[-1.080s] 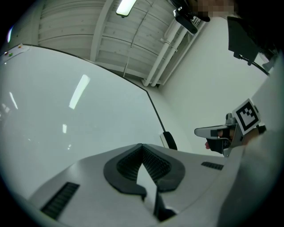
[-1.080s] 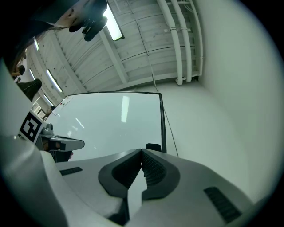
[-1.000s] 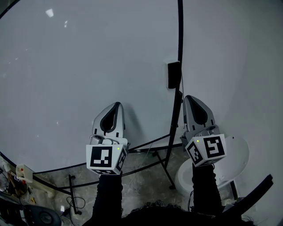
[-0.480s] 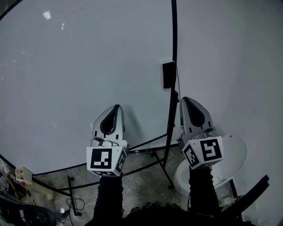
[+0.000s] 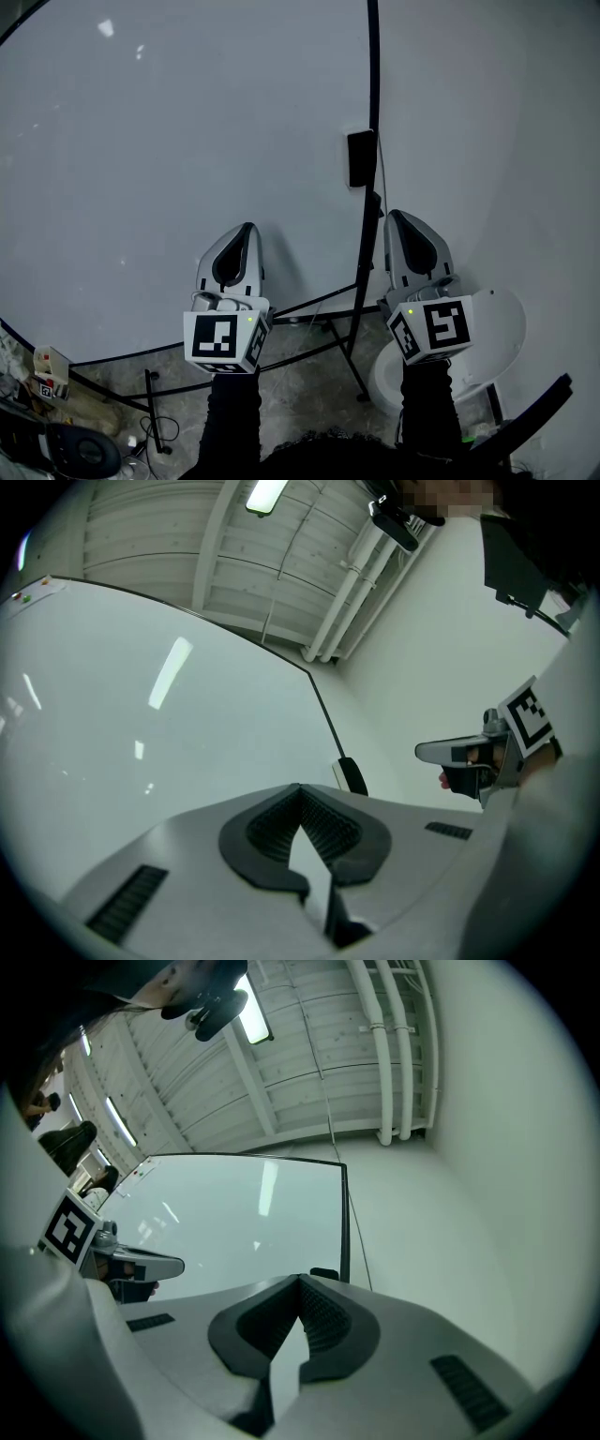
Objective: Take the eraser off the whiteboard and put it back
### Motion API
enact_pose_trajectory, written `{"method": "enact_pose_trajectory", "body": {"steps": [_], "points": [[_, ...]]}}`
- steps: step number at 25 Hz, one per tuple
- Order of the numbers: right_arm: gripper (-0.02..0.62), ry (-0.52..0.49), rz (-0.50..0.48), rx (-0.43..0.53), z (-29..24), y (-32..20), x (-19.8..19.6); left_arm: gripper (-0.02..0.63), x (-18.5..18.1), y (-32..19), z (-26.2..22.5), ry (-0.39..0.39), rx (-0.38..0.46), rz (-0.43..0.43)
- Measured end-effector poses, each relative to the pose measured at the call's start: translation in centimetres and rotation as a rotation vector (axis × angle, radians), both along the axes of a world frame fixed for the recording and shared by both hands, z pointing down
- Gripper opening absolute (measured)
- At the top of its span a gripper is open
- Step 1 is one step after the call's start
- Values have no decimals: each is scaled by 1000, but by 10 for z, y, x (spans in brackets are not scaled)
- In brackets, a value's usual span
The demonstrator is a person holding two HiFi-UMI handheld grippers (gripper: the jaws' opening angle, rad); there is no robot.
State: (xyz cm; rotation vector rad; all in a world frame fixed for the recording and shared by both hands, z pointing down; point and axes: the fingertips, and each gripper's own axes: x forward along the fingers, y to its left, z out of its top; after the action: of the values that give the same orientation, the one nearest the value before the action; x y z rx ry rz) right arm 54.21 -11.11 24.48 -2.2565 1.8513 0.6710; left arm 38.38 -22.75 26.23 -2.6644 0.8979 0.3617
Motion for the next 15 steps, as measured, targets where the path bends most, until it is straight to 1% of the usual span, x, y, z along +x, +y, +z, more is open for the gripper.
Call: {"method": "enact_pose_trajectory", "body": {"steps": [5,11,15], "points": [[8,-18,-58,6,3,-2,-3,6,1,0,1,1,-2,-9],[8,-33,-78,12,4,-5,-6,6,3,0,1,6,0,-9],[8,-48,-71,14,5,-6,-3,6,2,-1,0,11,1,-8]]}}
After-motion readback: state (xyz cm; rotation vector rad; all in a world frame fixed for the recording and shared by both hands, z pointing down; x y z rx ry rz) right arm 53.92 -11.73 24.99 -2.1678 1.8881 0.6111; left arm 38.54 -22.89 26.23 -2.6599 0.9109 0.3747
